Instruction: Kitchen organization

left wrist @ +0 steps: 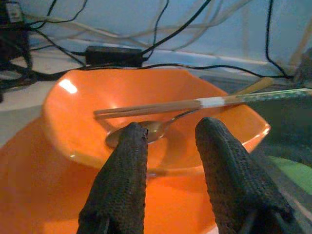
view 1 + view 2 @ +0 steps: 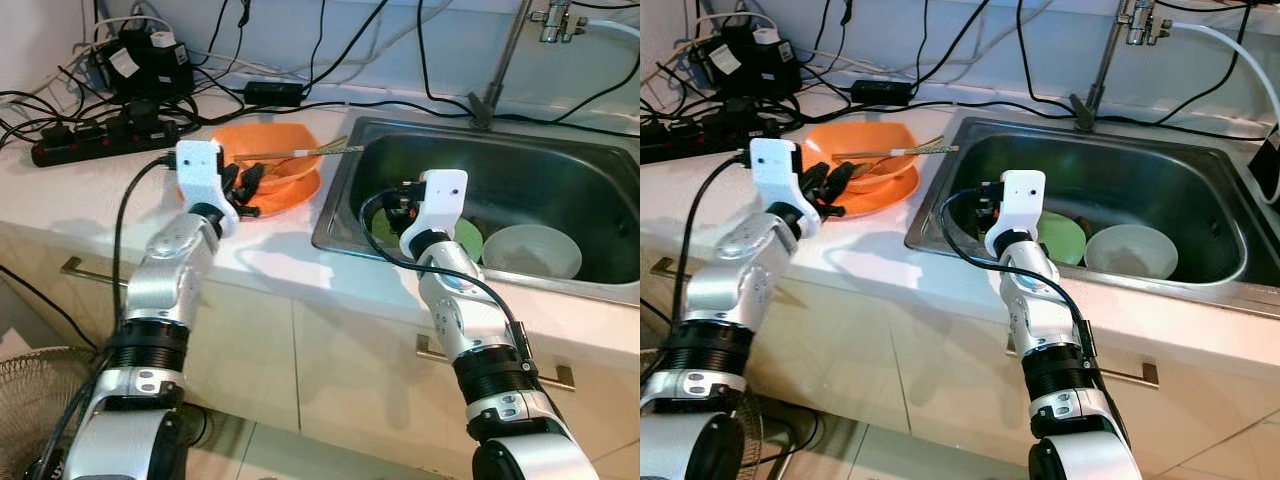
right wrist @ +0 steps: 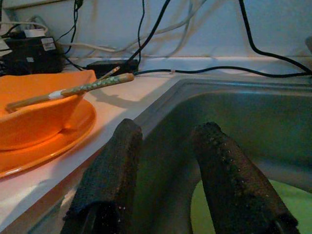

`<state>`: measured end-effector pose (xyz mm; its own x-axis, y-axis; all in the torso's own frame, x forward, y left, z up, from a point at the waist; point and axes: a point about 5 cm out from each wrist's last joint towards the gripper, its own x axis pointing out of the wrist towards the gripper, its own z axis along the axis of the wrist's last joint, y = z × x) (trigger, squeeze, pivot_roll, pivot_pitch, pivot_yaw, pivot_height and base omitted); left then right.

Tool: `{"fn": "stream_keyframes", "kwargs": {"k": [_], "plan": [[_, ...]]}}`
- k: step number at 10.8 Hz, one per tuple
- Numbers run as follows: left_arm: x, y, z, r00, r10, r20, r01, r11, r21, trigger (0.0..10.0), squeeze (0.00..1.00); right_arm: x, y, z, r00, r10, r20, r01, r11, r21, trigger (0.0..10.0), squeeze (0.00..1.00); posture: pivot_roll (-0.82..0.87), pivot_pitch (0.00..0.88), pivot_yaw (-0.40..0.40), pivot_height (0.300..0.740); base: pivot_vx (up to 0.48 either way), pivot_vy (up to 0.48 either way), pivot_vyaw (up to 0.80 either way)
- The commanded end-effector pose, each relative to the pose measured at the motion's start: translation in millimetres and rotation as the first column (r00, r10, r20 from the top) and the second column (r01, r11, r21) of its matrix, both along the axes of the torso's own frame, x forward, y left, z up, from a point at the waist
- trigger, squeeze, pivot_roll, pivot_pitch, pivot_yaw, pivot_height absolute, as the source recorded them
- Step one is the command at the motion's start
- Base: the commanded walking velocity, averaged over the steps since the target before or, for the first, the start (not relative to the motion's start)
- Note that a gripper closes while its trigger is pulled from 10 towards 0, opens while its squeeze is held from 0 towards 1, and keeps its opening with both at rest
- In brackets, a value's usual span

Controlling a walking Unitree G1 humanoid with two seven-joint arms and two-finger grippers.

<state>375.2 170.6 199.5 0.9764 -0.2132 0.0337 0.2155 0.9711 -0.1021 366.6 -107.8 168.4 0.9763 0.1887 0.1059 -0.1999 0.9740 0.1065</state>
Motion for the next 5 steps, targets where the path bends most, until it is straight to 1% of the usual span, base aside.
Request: {"fn": "stream_keyframes", "kwargs": {"k": [1,5], "plan": [[0.6,8.7,-3.2,0.999,0.036,-0.029,-0.036,0.999,-0.006,10.0,0.0,1.7,-1.2,3.4,1.0,-0.007,0.008,0.007,1.0,0.003,10.0,0.0,0.16,0.021,-0.005,0.74,0.0,0.0,0.0],[0.9,26.3,-3.1,0.994,0.094,-0.05,-0.093,0.996,0.009,10.0,0.0,2.0,-1.3,3.5,1.0,-0.005,0.007,0.005,1.0,0.002,10.0,0.0,0.16,0.023,-0.006,0.74,0.0,0.0,0.0]]}}
